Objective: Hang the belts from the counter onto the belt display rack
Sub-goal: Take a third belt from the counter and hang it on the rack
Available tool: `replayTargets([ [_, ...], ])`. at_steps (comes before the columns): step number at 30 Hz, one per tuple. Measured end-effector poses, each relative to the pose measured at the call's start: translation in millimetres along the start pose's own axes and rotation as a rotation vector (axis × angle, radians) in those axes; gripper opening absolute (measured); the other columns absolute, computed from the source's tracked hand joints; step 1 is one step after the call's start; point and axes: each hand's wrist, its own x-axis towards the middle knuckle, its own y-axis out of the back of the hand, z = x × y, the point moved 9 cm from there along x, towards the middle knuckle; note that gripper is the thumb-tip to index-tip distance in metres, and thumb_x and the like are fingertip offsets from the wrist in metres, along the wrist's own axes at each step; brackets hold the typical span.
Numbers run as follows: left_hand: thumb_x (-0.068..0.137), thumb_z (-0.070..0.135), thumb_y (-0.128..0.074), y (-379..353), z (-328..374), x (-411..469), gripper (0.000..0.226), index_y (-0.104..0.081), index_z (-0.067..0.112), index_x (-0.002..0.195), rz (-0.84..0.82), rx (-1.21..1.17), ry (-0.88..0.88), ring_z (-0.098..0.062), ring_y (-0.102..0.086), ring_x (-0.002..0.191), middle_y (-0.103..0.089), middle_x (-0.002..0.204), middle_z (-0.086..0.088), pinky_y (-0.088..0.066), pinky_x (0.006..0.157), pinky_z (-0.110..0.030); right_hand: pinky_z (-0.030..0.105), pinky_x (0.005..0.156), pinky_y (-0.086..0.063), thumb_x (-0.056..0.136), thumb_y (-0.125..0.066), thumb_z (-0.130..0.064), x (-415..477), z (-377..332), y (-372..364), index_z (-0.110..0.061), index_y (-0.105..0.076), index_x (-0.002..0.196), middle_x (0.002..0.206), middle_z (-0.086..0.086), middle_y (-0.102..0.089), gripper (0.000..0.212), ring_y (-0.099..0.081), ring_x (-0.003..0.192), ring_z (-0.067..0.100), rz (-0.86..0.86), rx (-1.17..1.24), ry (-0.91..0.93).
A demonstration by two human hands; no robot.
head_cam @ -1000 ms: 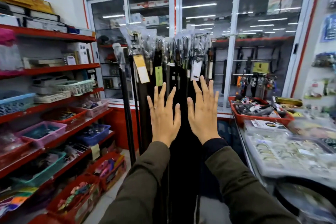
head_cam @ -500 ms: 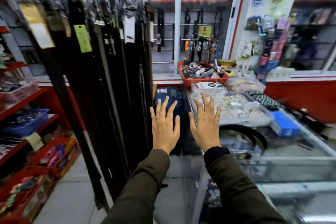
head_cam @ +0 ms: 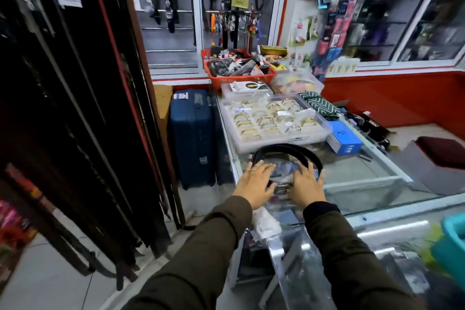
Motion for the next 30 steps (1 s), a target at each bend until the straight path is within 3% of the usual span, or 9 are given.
replayTargets([
  [6, 0.102, 0.037, -0.053, -35, 11, 17, 0.059, -0.037, 0.012, 0.153, -0.189, 0.122, 0.055, -0.031, -0.041, 0.143, -0.048, 0.151, -0.014, -0.017, 0.125, -0.044, 0.063, 0.125, 0.002, 0.100, -0.047, -0.007, 8, 13, -12, -0.016, -0.062, 0.133, 0.150, 0.010, -0.053, 0.037, -0.019, 0.158, 0.028, -0.045, -0.023, 0.064],
  [10, 0.098, 0.026, -0.061, -34, 3, 10, 0.044, -0.052, 0.014, 0.140, -0.062, 0.081, 0.109, -0.031, -0.049, 0.132, -0.058, 0.138, -0.011, -0.038, 0.109, -0.041, 0.062, 0.125, 0.004, 0.097, -0.055, -0.010, 6, 11, -10, -0.024, -0.069, 0.126, 0.135, 0.006, -0.064, 0.035, -0.035, 0.151, 0.025, -0.004, 0.018, 0.094],
  [14, 0.097, 0.019, -0.059, -28, -11, -4, 0.034, -0.056, 0.013, 0.131, -0.002, 0.017, 0.156, -0.031, -0.050, 0.128, -0.061, 0.130, -0.010, -0.046, 0.096, -0.042, 0.059, 0.124, 0.008, 0.094, -0.064, -0.024, -2, -2, -10, -0.025, -0.073, 0.116, 0.121, 0.003, -0.071, 0.024, -0.058, 0.129, 0.023, -0.035, 0.031, 0.155],
  [16, 0.098, 0.019, -0.057, -23, -17, -13, 0.032, -0.057, 0.013, 0.129, 0.007, 0.016, 0.154, -0.030, -0.051, 0.126, -0.061, 0.128, -0.010, -0.047, 0.095, -0.041, 0.054, 0.126, -0.006, 0.092, -0.066, -0.022, -9, -13, -9, -0.025, -0.073, 0.118, 0.122, 0.003, -0.072, 0.027, -0.058, 0.128, 0.024, -0.054, 0.032, 0.216],
  [17, 0.099, 0.021, -0.057, -21, -19, -17, 0.031, -0.057, 0.013, 0.129, 0.013, 0.018, 0.149, -0.030, -0.052, 0.126, -0.061, 0.128, -0.010, -0.047, 0.095, -0.041, 0.051, 0.125, -0.022, 0.091, -0.067, -0.019, -12, -17, -9, -0.023, -0.073, 0.120, 0.122, 0.005, -0.072, 0.029, -0.060, 0.126, 0.027, -0.071, 0.056, 0.244],
  [18, 0.099, 0.022, -0.056, -19, -22, -22, 0.031, -0.057, 0.013, 0.129, 0.021, 0.019, 0.148, -0.030, -0.052, 0.125, -0.060, 0.129, -0.010, -0.046, 0.096, -0.040, 0.049, 0.116, -0.040, 0.090, -0.068, -0.016, -15, -21, -7, -0.020, -0.073, 0.120, 0.121, 0.007, -0.073, 0.030, -0.062, 0.123, 0.029, -0.095, 0.099, 0.269],
  [20, 0.101, 0.023, -0.055, -15, -24, -31, 0.030, -0.056, 0.013, 0.129, 0.034, 0.013, 0.150, -0.030, -0.052, 0.125, -0.059, 0.129, -0.010, -0.046, 0.096, -0.041, 0.044, 0.100, -0.054, 0.089, -0.071, -0.014, -21, -26, -3, -0.015, -0.074, 0.119, 0.119, 0.010, -0.075, 0.030, -0.067, 0.117, 0.030, -0.136, 0.174, 0.296],
  [26, 0.101, 0.021, -0.055, 1, -14, -48, 0.028, -0.060, 0.011, 0.126, 0.081, -0.089, 0.160, -0.030, -0.056, 0.123, -0.061, 0.129, -0.010, -0.048, 0.093, -0.040, 0.026, 0.085, -0.046, 0.087, -0.077, -0.014, -38, -25, 17, -0.014, -0.077, 0.114, 0.115, 0.004, -0.077, 0.027, -0.070, 0.107, 0.023, -0.175, 0.219, 0.312],
  [30, 0.100, 0.020, -0.057, 18, -1, -58, 0.025, -0.064, 0.012, 0.122, 0.140, -0.165, 0.147, -0.030, -0.059, 0.117, -0.063, 0.125, -0.009, -0.052, 0.088, -0.042, 0.025, 0.076, -0.040, 0.085, -0.079, -0.017, -49, -22, 38, -0.017, -0.079, 0.105, 0.105, 0.004, -0.077, 0.020, -0.061, 0.083, 0.018, -0.156, 0.193, 0.300],
])
